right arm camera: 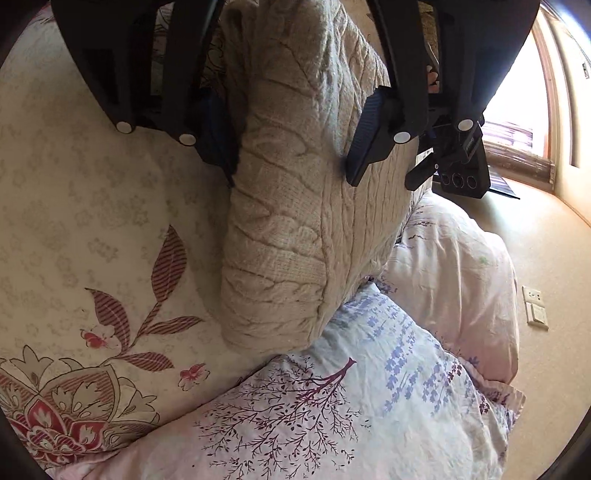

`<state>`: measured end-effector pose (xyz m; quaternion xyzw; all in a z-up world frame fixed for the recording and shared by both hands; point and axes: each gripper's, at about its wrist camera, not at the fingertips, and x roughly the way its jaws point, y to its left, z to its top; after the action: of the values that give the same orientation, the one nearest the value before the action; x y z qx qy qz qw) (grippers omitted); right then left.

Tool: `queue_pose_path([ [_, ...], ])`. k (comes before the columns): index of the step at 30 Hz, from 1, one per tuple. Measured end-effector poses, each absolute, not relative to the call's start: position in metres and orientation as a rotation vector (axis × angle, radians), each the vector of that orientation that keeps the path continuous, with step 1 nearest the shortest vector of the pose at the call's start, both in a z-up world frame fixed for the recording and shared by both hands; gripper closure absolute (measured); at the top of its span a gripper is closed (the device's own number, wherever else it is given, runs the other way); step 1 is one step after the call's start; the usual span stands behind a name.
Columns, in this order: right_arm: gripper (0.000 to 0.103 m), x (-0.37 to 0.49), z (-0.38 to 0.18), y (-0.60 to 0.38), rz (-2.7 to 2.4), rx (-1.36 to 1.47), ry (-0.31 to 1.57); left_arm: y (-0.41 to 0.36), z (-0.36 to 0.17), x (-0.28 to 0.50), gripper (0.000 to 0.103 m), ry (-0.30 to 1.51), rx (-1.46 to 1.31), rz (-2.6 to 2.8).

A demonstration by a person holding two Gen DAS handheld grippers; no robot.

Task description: Fold small clothes

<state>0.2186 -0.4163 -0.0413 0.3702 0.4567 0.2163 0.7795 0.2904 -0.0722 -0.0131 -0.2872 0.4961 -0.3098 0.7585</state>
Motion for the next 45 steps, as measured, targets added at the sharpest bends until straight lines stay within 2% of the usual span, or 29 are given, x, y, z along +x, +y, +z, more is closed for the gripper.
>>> queue_pose_path([
  [1, 0.063, 0.220, -0.044, -0.414, 0.478, 0.809, 0.995, -0.073, -0.014, 0.291, 0.036, 1.080, -0.628, -0.673],
  [2, 0.067, 0.220, -0.045, -0.412, 0.487, 0.818, 0.989, -0.072, -0.015, 0.292, 0.044, 1.079, -0.637, -0.671],
  [6, 0.072, 0.214, -0.037, -0.406, 0.487, 0.801, 0.938, -0.070, -0.018, 0.294, 0.063, 1.073, -0.679, -0.679],
  [9, 0.073, 0.212, -0.029, -0.398, 0.487, 0.791, 0.913, -0.063, -0.011, 0.289, 0.067, 1.061, -0.674, -0.693],
  [20, 0.075, 0.217, -0.003, -0.314, 0.625, 0.693, 0.843, 0.024, 0.033, 0.260, 0.067, 0.972, -0.644, -0.651],
  [25, 0.075, 0.222, -0.025, -0.269, 0.615, 0.603, 0.925, 0.063, 0.009, 0.258, 0.066, 1.032, -0.627, -0.575],
  [29, 0.067, 0.224, -0.028, -0.266, 0.584, 0.585, 0.930, 0.072, -0.014, 0.259, 0.060, 1.037, -0.672, -0.576],
  [32, 0.063, 0.220, -0.016, -0.274, 0.545, 0.555, 0.894, 0.069, -0.002, 0.254, 0.056, 1.012, -0.606, -0.562],
  [36, 0.063, 0.215, -0.002, -0.289, 0.504, 0.567, 0.819, 0.065, 0.018, 0.241, 0.054, 0.935, -0.490, -0.510],
  [37, 0.064, 0.215, -0.002, -0.290, 0.498, 0.565, 0.819, 0.063, 0.023, 0.236, 0.054, 0.907, -0.454, -0.490],
  [40, 0.088, 0.216, 0.000, -0.286, 0.467, 0.503, 0.793, 0.059, 0.043, 0.220, 0.054, 0.796, -0.371, -0.450],
  [41, 0.091, 0.214, 0.003, -0.284, 0.444, 0.474, 0.777, 0.058, 0.050, 0.214, 0.054, 0.759, -0.350, -0.448],
  [45, 0.092, 0.216, 0.002, -0.280, 0.355, 0.404, 0.779, 0.035, 0.066, 0.201, 0.051, 0.722, -0.241, -0.520],
])
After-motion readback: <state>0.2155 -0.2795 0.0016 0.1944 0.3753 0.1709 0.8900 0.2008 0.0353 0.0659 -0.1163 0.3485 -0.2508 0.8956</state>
